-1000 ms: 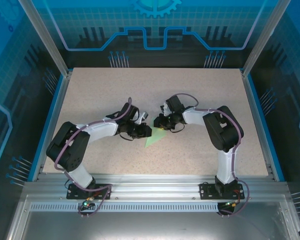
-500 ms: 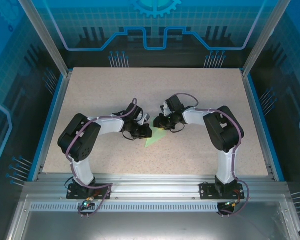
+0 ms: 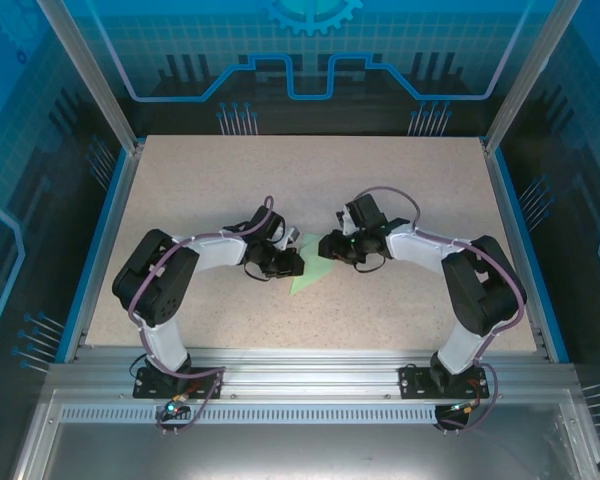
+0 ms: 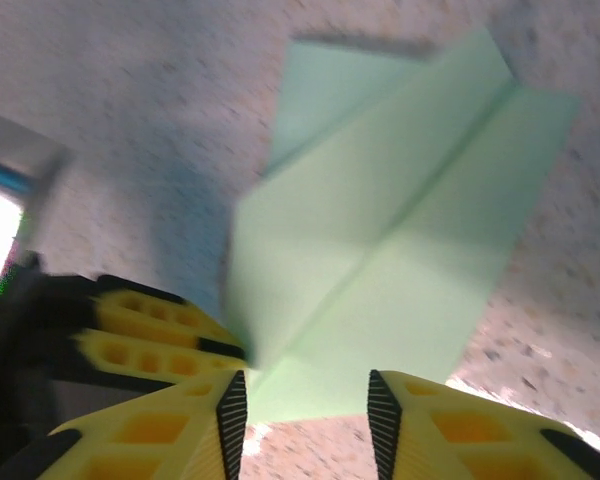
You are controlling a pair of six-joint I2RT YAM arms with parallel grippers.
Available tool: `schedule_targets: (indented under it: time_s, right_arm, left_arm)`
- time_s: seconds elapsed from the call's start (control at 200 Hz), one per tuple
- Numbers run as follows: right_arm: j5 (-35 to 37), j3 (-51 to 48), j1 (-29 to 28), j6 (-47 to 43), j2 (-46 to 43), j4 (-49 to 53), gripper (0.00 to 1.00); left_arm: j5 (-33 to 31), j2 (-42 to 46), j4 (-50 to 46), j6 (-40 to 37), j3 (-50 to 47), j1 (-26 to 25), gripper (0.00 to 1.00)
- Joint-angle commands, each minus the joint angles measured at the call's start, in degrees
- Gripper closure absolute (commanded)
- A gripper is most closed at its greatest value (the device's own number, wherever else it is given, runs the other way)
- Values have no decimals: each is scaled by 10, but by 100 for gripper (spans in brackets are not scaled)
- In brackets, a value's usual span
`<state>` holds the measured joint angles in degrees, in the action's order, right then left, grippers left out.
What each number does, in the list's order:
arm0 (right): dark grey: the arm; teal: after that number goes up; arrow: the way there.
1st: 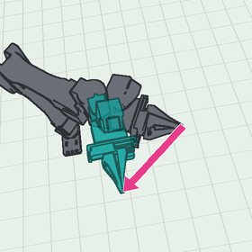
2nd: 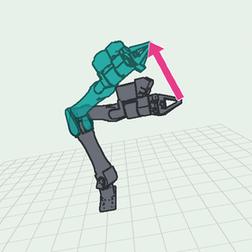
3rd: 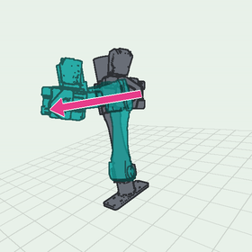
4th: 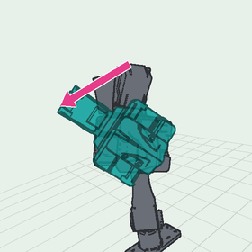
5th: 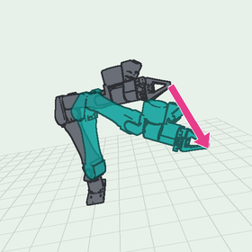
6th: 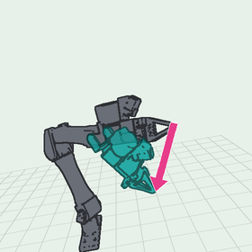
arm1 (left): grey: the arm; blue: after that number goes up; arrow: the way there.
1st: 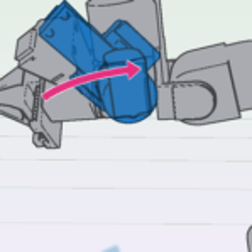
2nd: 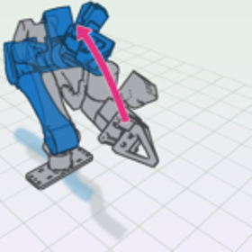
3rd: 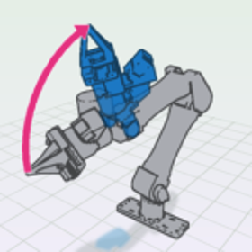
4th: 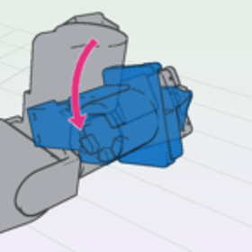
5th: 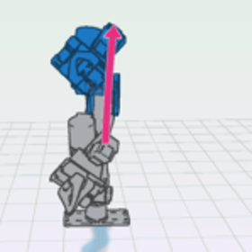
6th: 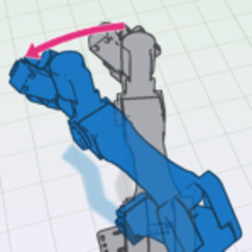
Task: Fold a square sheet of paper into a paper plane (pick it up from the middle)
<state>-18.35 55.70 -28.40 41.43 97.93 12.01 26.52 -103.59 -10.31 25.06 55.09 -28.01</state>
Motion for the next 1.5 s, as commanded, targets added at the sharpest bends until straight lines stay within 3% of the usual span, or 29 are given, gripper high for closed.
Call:
schedule_targets:
  time_s: [0.0, 0.905, 1.495]
  right_arm:
    - [5, -17, -4, 18, 0, -2, 57]
    - [10, -40, -19, 50, 29, -30, 51]
    - [-21, -42, -19, 90, 59, -89, 54]
  left_arm:
    - [-2, 4, -16, -16, 26, 2, 81]
    - [1, -52, -18, -28, 36, 16, 81]
    - [10, -50, -11, -19, 25, 16, 82]
